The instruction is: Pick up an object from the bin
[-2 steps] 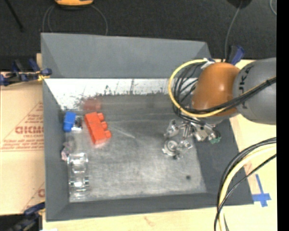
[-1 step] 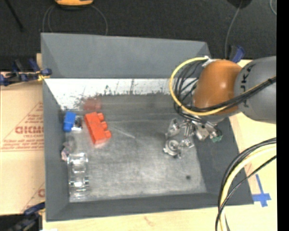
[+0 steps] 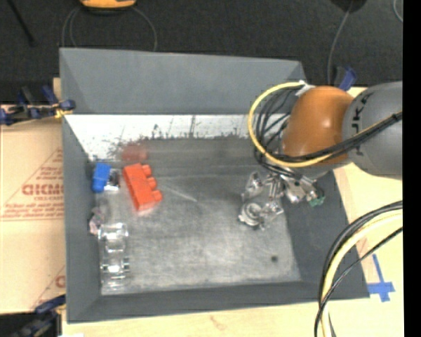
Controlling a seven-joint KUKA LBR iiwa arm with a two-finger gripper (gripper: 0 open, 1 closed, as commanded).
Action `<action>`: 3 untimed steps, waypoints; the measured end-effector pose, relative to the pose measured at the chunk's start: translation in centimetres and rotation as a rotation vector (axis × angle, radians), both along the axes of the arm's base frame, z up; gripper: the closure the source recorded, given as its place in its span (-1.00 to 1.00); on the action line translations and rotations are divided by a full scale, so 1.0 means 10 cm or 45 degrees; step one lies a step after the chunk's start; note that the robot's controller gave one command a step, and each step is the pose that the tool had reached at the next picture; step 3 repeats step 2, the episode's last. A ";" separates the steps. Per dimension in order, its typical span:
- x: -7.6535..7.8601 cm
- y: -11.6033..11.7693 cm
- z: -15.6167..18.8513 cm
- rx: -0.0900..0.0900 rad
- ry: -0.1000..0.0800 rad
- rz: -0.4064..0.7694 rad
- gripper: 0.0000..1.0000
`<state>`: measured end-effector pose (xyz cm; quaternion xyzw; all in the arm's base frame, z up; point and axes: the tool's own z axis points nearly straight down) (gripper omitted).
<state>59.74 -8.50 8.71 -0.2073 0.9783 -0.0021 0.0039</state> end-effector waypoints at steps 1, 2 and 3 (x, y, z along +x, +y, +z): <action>0.02 -0.02 0.43 -0.001 -0.002 -0.005 1.00; 0.05 -0.04 1.06 -0.001 -0.004 -0.013 1.00; 0.05 -0.04 1.06 -0.001 -0.004 -0.013 1.00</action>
Offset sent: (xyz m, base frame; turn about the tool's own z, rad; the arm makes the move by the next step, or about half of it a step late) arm 0.0000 0.0000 0.0393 0.0000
